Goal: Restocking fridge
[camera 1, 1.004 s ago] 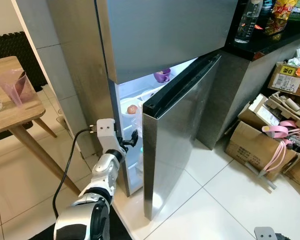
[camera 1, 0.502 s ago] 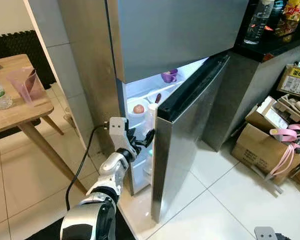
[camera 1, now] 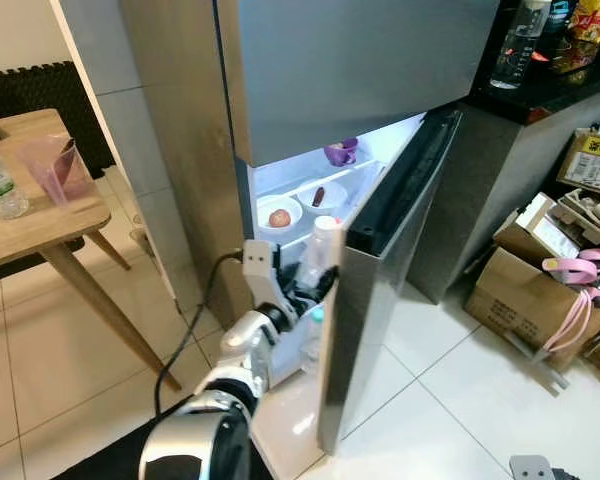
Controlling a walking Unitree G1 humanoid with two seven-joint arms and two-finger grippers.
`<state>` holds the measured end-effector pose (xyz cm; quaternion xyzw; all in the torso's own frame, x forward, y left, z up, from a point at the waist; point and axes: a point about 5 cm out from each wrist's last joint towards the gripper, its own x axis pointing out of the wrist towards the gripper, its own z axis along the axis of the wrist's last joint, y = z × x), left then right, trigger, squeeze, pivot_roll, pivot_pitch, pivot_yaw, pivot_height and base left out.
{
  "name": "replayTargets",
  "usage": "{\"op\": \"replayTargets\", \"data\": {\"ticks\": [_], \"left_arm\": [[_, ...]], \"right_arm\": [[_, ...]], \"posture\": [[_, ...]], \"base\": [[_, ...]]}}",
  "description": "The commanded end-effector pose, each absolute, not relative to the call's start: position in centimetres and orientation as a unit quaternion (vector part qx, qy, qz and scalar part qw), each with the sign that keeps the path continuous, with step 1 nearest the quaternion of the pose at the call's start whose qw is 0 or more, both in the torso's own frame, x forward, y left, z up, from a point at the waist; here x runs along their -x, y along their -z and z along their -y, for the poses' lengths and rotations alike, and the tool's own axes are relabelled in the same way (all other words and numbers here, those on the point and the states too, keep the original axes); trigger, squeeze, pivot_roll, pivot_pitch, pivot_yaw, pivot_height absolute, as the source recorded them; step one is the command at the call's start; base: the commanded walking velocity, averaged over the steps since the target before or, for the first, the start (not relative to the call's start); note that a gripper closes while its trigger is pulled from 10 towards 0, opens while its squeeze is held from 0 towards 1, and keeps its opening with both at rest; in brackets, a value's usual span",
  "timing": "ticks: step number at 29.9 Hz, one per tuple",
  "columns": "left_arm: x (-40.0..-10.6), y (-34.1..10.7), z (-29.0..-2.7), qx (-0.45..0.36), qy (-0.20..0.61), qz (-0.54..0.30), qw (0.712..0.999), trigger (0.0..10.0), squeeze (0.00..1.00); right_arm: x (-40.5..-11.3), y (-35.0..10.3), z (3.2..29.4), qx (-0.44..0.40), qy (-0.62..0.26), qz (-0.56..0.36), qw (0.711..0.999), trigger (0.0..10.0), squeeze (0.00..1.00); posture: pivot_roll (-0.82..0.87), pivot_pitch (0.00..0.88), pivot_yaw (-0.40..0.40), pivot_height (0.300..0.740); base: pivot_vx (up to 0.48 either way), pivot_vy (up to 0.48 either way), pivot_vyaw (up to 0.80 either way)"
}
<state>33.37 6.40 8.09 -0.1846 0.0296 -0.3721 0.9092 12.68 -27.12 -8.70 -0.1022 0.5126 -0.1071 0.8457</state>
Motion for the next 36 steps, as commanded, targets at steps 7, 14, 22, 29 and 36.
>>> {"op": "replayTargets", "data": {"ticks": [7, 14, 22, 29, 36], "left_arm": [[-29.7, -8.3, 0.2, 0.178, 0.592, -0.038, 0.785, 10.0, 0.0], [-30.5, -7.7, -1.8, 0.18, 0.552, -0.046, 0.813, 10.0, 0.0], [-29.4, -5.3, -5.0, 0.169, 0.559, -0.097, 0.806, 10.0, 0.0], [-28.4, -2.9, -7.7, 0.158, 0.52, -0.152, 0.826, 10.0, 0.0], [-26.2, 1.2, -11.7, 0.136, 0.403, -0.259, 0.867, 10.0, 0.0]], "right_arm": [[-12.5, 8.7, 27.2, 0.098, 0.115, -0.514, 0.844, 10.0, 0.0], [-12.5, 8.8, 27.2, 0.097, 0.115, -0.516, 0.843, 10.0, 0.0], [-12.5, 8.8, 27.1, 0.095, 0.116, -0.516, 0.843, 10.0, 0.0], [-12.7, 8.7, 27.1, 0.1, 0.11, -0.509, 0.848, 10.0, 0.0], [-15.3, 7.6, 26.9, 0.086, 0.068, -0.459, 0.882, 10.0, 0.0]], "posture": [[-0.09, 0.0, -0.012, 0.74], [-0.09, 0.0, -0.013, 0.74], [-0.09, 0.0, -0.013, 0.74], [-0.08, 0.0, -0.014, 0.74], [-0.08, 0.0, -0.015, 0.74]], "base": [[0.0, 0.0, 0.0], [0.0, 0.0, 0.0], [0.0, 0.0, 0.0], [0.0, 0.0, 0.0], [0.0, 0.0, 0.0]]}}
